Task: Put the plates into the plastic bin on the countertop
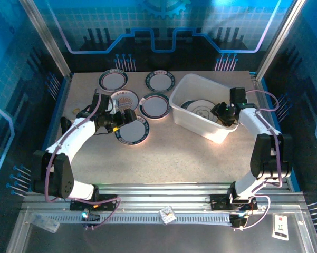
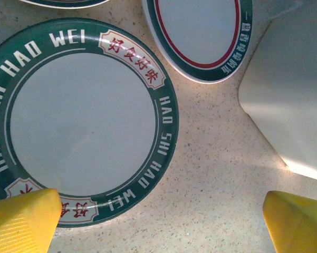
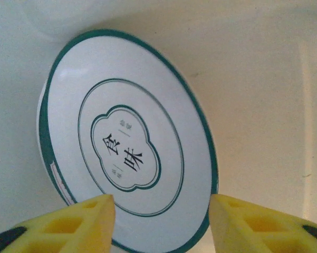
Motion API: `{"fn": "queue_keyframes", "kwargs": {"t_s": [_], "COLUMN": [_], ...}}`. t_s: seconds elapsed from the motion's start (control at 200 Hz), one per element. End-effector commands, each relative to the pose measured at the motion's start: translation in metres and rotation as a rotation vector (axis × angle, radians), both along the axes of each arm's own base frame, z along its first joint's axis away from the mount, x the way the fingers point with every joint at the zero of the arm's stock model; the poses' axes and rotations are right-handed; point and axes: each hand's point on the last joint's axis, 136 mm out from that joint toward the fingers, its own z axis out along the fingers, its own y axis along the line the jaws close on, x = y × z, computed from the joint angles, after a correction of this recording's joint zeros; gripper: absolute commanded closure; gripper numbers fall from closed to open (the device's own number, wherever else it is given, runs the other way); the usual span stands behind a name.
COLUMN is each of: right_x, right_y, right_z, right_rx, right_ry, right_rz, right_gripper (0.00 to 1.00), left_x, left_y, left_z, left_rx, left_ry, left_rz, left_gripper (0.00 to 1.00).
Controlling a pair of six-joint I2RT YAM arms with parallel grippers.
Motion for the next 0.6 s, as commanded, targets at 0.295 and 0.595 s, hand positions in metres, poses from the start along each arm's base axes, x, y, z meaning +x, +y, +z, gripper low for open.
{"fn": "queue_keyframes", "kwargs": {"t_s": [0.295, 0.595], "right_x": [-0.001, -0.006], "right_y": [-0.004, 0.004], "right_z": [0.056, 0.1], "right_rx": [-0.087, -0.121], "right_ry": [-0.12, -0.238], "right_rz": [-0.004, 0.047], "right_gripper": [0.26, 0.22], "left_x": [-0.011, -0.02], "left_y": [0.006, 0.011], "left_z": [0.004, -0.003], "left_rx": [0.039, 0.059], "left_ry": [0.001, 0.038], "left_rz": [0.005, 0.03], "left_gripper": [0.01, 0.01]}}
